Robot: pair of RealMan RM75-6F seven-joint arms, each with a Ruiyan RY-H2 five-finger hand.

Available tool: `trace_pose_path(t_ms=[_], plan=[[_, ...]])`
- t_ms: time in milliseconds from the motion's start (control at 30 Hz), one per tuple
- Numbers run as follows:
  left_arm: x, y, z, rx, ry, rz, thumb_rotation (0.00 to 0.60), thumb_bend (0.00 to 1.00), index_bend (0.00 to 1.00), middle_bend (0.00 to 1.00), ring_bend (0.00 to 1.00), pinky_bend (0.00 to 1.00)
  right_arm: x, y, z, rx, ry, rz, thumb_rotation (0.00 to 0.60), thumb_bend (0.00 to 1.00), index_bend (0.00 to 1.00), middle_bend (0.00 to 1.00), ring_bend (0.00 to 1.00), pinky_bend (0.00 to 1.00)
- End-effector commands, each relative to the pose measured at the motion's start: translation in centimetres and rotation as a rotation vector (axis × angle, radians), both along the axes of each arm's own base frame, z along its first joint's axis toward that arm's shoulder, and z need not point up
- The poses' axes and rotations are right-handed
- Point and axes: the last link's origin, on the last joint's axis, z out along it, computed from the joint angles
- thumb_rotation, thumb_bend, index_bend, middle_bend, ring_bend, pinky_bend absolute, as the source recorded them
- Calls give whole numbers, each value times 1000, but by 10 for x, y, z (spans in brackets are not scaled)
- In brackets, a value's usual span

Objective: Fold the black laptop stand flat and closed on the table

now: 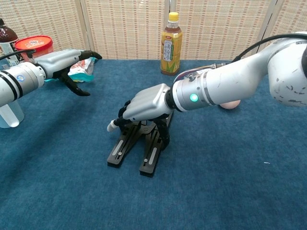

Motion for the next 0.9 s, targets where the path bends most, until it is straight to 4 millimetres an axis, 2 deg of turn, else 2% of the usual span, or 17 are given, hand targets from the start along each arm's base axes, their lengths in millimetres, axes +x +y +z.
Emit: trace_pose_path(t_ms=[33, 133, 400, 500, 567, 600, 667, 733, 800, 900], plan=[[0, 0, 0, 0, -1, -1, 600, 135, 72, 37, 0, 0, -1, 0, -2, -3, -16, 6, 600, 48, 124, 370, 0, 0], [0, 0, 0, -2, -4, 0, 600, 135, 72, 38, 0, 0, -2, -1, -3, -8, -36, 11, 600, 62, 182, 428, 22, 0], [0, 0, -1, -4, -1, -1, 600, 135, 72, 38, 0, 0, -2, -4, -3, -27, -92, 13, 600, 157, 374, 568, 161, 0], [0, 0, -1, -4, -3, 0, 600, 135, 72, 38, 0, 0, -3, -5, -3, -27, -96, 15, 600, 167, 399, 584, 187, 0], [0, 0, -1, -3, -5, -2, 600, 135, 72, 38, 0, 0, -3, -4, -2, -21, -96, 12, 600, 167, 399, 548, 186, 0], [0, 0, -1, -3, -4, -3, 600, 135, 72, 38, 0, 0, -3, -4, -1, -17, -97, 6, 600, 167, 376, 500, 170, 0], [1, 0, -1, -3, -4, -5, 600, 135, 71, 38, 0, 0, -1, -4, 2, -14, -96, -5, 600, 167, 253, 369, 105, 0], [2, 0, -1, -2, -7, -5, 600, 135, 71, 38, 0, 0, 1, -3, 6, -10, -112, -25, 600, 164, 47, 170, 15, 0], [3, 0, 0, 0, -10, -9, 600, 135, 72, 38, 0, 0, 4, -2, 10, -12, -130, -31, 600, 162, 0, 77, 0, 0], [6, -2, 2, 4, -8, -25, 600, 135, 71, 38, 0, 0, 4, -2, 21, -24, -175, -61, 600, 162, 0, 33, 0, 0]])
